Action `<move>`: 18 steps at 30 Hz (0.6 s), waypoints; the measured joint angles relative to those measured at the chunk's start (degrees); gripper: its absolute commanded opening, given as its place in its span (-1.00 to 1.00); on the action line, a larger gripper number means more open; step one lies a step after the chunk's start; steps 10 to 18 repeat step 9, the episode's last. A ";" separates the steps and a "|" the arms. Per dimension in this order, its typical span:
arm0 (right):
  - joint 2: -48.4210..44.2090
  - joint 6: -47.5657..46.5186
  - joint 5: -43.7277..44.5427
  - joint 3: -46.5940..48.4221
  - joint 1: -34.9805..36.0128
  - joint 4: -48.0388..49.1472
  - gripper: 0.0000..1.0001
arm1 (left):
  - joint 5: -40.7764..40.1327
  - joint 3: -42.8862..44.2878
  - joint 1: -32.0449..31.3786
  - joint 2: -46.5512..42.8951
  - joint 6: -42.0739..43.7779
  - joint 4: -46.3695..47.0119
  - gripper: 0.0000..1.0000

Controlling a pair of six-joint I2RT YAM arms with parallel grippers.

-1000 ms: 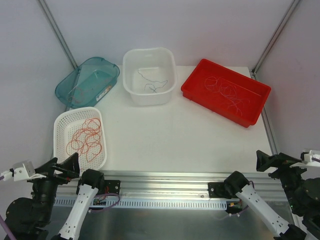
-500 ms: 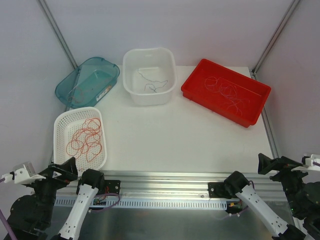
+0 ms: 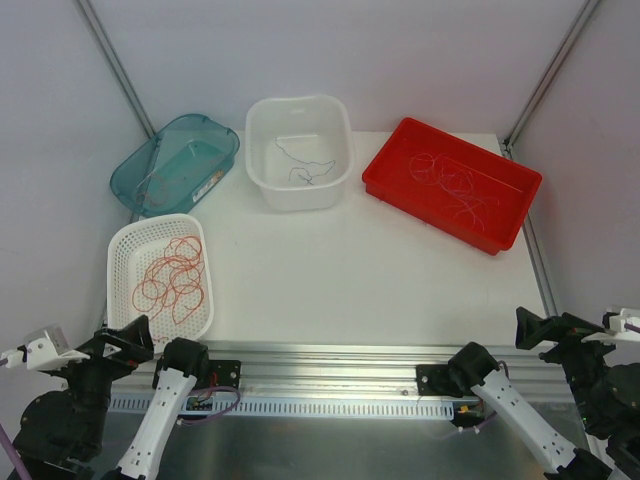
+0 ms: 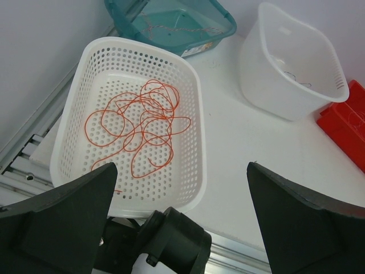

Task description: Untangle the cables

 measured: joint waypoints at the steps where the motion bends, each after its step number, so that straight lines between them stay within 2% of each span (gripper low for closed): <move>1: 0.00 0.00 0.00 0.00 0.02 0.00 0.94 | -0.02 0.13 0.00 0.00 0.00 -0.02 0.98; 18: 0.00 0.00 -0.02 0.00 0.35 0.00 0.94 | -1.07 1.75 -0.07 0.00 -0.17 -0.68 0.98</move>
